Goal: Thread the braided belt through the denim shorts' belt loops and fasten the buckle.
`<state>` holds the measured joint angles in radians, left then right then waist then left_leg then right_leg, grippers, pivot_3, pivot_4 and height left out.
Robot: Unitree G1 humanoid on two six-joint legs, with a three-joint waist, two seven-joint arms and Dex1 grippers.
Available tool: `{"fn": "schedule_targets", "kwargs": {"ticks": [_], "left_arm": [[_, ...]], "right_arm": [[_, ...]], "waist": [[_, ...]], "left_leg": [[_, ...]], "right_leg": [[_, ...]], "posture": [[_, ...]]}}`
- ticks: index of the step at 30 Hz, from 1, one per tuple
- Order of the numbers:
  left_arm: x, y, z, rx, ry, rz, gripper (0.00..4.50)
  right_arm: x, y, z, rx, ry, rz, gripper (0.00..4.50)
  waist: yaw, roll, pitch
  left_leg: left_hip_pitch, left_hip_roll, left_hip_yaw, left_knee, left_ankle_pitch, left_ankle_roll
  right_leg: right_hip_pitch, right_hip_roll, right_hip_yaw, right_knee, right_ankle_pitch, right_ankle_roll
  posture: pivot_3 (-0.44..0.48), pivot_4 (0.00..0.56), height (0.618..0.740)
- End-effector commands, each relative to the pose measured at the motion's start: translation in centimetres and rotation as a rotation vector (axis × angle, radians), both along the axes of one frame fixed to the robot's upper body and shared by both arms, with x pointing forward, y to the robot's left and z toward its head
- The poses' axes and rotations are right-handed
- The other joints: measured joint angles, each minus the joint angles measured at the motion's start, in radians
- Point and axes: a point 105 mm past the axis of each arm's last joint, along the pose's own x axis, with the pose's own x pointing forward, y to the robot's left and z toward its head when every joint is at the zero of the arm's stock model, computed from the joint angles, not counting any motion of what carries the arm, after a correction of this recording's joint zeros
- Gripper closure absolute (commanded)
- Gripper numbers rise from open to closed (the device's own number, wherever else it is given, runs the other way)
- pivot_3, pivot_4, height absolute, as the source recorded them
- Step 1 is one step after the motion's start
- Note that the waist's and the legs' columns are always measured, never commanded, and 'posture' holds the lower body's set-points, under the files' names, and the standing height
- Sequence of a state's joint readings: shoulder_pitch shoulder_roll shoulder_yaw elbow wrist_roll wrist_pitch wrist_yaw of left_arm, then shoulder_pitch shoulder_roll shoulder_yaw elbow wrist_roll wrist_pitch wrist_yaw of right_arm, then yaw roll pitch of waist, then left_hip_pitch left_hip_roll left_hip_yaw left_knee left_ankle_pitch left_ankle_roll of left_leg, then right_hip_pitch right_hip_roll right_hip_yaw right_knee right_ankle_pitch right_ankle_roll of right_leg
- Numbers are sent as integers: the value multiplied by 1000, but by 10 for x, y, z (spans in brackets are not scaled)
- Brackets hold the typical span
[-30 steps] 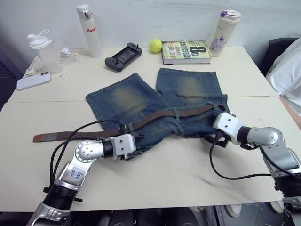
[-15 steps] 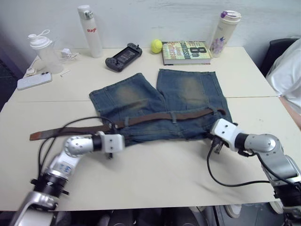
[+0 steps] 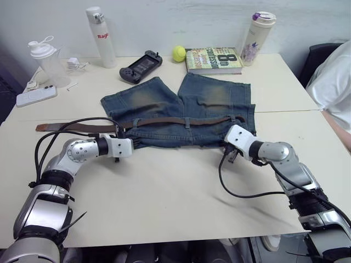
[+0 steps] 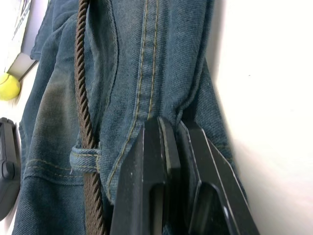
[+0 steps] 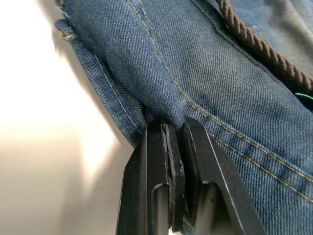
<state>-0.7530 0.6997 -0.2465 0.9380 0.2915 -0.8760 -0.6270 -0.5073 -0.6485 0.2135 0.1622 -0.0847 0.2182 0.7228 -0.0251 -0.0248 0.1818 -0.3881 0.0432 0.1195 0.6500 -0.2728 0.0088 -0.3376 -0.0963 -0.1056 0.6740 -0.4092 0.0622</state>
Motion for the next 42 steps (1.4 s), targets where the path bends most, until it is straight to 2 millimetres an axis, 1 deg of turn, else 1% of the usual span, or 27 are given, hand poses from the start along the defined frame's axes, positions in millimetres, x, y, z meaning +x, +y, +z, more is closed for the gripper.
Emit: {"fn": "schedule_targets", "kwargs": {"ticks": [1,2,3,4,5,7,8,9,10,11,13,14,15,16,19,21,22,23,24,25,27,29,31,34,36,39,42], "left_arm": [[-6,6,-17,-1,80,16,4500],[-6,6,-17,-14,87,15,4500],[-8,4,-14,-27,92,4,4500],[-10,2,-13,-34,101,-12,3678],[-11,0,-9,-44,101,-28,3369],[-13,-3,5,-98,118,-46,2536],[-15,-4,18,-147,134,-59,1993],[-16,-4,34,-213,152,-62,1531],[-16,-2,49,-272,184,-63,1199],[-17,1,63,-332,238,-61,1191],[-16,8,85,-457,365,-53,1191],[-16,12,91,-509,443,-47,1191],[-13,17,96,-560,499,-31,1191],[-8,22,97,-589,545,0,1191],[3,29,94,-620,619,61,1191],[6,28,88,-652,712,87,1191],[7,27,83,-665,749,99,1191],[11,27,77,-673,770,126,1191],[13,27,72,-676,779,144,1191],[16,27,69,-692,796,165,1191],[19,27,63,-726,832,199,1191],[24,30,52,-742,829,275,1191],[27,33,47,-744,819,313,1191],[31,36,45,-759,796,359,1191],[34,34,47,-778,786,367,1191],[38,25,50,-812,803,349,1191],[41,17,48,-813,815,352,1191]], "right_arm": [[-4,-11,-11,-16,50,-35,4475],[-5,-10,-11,-6,55,-30,4475],[-8,-7,-7,43,63,-28,4475],[-10,-5,-2,91,68,-27,4500],[-14,-3,3,141,85,-23,4101],[-23,-4,15,204,133,1,3319],[-26,-7,24,228,148,5,2803],[-27,-12,38,258,157,2,2268],[-25,-18,53,285,151,-10,1827],[-19,-27,72,319,133,-45,1337],[-8,-41,102,380,121,-100,274],[-2,-47,114,432,135,-128,26],[4,-51,122,483,167,-157,26],[11,-53,125,497,183,-189,26],[32,-52,124,528,238,-260,26],[43,-46,117,585,285,-273,26],[49,-45,109,583,302,-291,26],[55,-42,101,600,328,-300,26],[58,-40,96,610,346,-304,26],[61,-38,91,630,365,-302,26],[64,-35,82,618,377,-300,26],[63,-29,72,599,408,-278,26],[62,-25,69,595,426,-258,26],[60,-23,67,580,436,-240,26],[59,-26,65,574,438,-248,26],[59,-34,59,557,439,-275,26],[59,-41,51,533,433,-310,26]], "waist": [[0,0,0],[0,0,0],[0,0,0],[0,0,0],[1,0,0],[1,0,0],[0,1,1],[-1,1,1],[-2,2,2],[-3,2,6],[-7,3,8],[-6,3,8],[-7,3,8],[-6,3,8],[-5,3,8],[-8,3,8],[-9,3,8],[-8,3,8],[-8,2,8],[-8,2,8],[-7,2,8],[-7,2,8],[-9,2,8],[-9,2,8],[-8,2,8],[-7,2,8],[-4,2,8]], "left_leg": [[0,0,0,0,0,0],[0,0,0,0,0,0],[0,0,0,0,0,0],[0,0,0,0,0,0],[0,0,0,-1,0,0],[-2,0,-1,-1,0,0],[-2,0,-1,-1,0,0],[-3,0,-1,-1,0,1],[-4,0,-1,-1,0,1],[-5,0,-1,0,0,1],[-9,0,-1,3,0,1],[-9,0,-1,3,1,1],[-9,0,-2,3,1,0],[-9,1,-2,2,1,0],[-8,1,-1,-1,1,-1],[-9,1,1,-3,1,0],[-11,0,1,-2,1,0],[-15,0,1,0,1,0],[-21,-1,1,2,1,1],[-23,-1,1,3,2,1],[-26,-1,1,4,2,2],[-29,-1,0,6,2,2],[-33,-1,-1,10,2,3],[-33,-1,-1,12,1,3],[-33,-1,-1,12,1,3],[-33,-1,-1,13,1,3],[-33,-1,-1,13,1,3]], "right_leg": [[0,0,0,0,0,0],[0,0,0,0,0,0],[0,0,0,0,0,0],[0,0,0,0,0,0],[0,0,0,0,0,0],[0,0,0,-1,0,0],[-1,0,-1,-1,0,0],[-1,0,0,-1,0,0],[-2,0,0,0,0,0],[-3,0,0,-1,0,0],[-7,0,0,1,0,0],[-8,1,0,2,0,0],[-8,1,0,2,0,0],[-8,2,-1,2,0,0],[-7,3,-1,0,0,0],[-8,3,0,0,0,0],[-10,3,0,0,0,0],[-14,3,0,2,0,0],[-20,2,0,5,0,0],[-22,2,0,6,0,0],[-24,1,0,7,0,0],[-27,1,0,8,0,0],[-30,1,0,11,0,0],[-31,0,0,15,0,0],[-32,0,0,16,0,0],[-32,0,0,16,0,0],[-31,0,0,16,0,0]], "posture": [[0,150,740],[0,150,740],[0,150,740],[0,150,740],[0,150,740],[0,150,740],[0,150,740],[0,150,740],[0,150,740],[0,150,740],[0,150,740],[0,150,740],[0,150,740],[0,150,740],[0,150,740],[0,150,740],[0,150,740],[0,150,740],[0,150,740],[0,150,740],[0,150,740],[0,150,740],[0,150,740],[0,150,740],[0,150,740],[0,150,740],[0,150,740]]}}
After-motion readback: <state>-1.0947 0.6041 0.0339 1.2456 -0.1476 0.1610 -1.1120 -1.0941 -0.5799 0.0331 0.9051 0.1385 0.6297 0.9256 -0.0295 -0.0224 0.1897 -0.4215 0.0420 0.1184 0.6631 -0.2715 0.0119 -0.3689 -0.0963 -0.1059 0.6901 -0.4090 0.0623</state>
